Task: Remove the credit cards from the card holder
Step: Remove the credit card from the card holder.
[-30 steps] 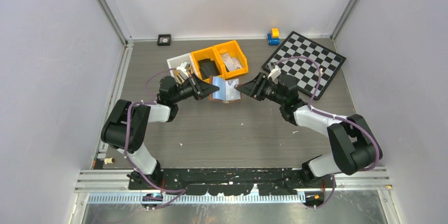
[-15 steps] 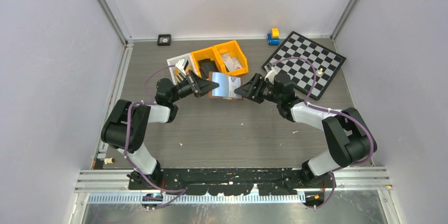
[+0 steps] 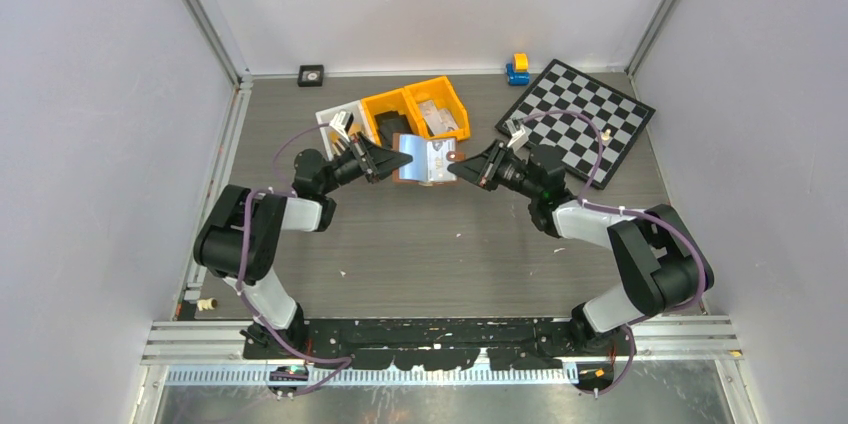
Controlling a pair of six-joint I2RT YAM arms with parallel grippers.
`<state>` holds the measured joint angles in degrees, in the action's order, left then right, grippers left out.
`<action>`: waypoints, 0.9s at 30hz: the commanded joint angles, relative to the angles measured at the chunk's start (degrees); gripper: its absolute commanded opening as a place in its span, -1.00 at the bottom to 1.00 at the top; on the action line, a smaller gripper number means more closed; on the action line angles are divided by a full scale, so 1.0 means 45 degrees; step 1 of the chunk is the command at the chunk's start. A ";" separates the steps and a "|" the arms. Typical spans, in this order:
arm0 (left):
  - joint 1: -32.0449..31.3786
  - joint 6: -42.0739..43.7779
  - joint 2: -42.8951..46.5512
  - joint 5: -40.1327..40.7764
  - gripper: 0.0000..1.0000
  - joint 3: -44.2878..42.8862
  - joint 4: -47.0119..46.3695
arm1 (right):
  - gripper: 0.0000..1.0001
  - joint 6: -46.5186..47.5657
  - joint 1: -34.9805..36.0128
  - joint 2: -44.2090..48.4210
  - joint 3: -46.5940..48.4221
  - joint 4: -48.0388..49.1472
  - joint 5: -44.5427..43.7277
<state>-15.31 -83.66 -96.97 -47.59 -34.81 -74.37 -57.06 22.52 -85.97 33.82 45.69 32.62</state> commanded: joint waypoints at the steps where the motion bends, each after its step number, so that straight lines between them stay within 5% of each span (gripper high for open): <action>1: -0.0043 -0.0163 -0.0073 -0.0267 -1.00 -0.0067 -0.0994 | -0.87 -0.0668 0.0042 0.0385 -0.0006 0.2277 0.0797; 13: 0.0724 0.0663 0.0191 0.0176 -0.93 0.0482 0.0909 | -0.99 -0.1490 -0.0404 0.0331 -0.0441 0.3438 0.0775; 16: 0.0725 0.1796 0.0476 0.0404 -0.43 0.0320 0.3259 | -0.99 -0.1761 -0.0463 0.0175 -0.0465 0.3882 0.0863; 19: 0.0714 0.3333 0.1404 0.0935 -0.15 0.0112 0.5915 | -0.99 -0.1925 -0.0474 0.0030 -0.0402 0.4004 0.0952; 27: 0.0088 0.8067 0.5828 0.4603 -0.09 -0.0958 1.4001 | -0.99 -0.0051 -0.0464 0.0858 -0.0060 0.0528 -0.0003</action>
<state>-13.21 -60.95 -79.22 -36.99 -35.03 -30.15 -61.65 20.60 -85.73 31.38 51.79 35.00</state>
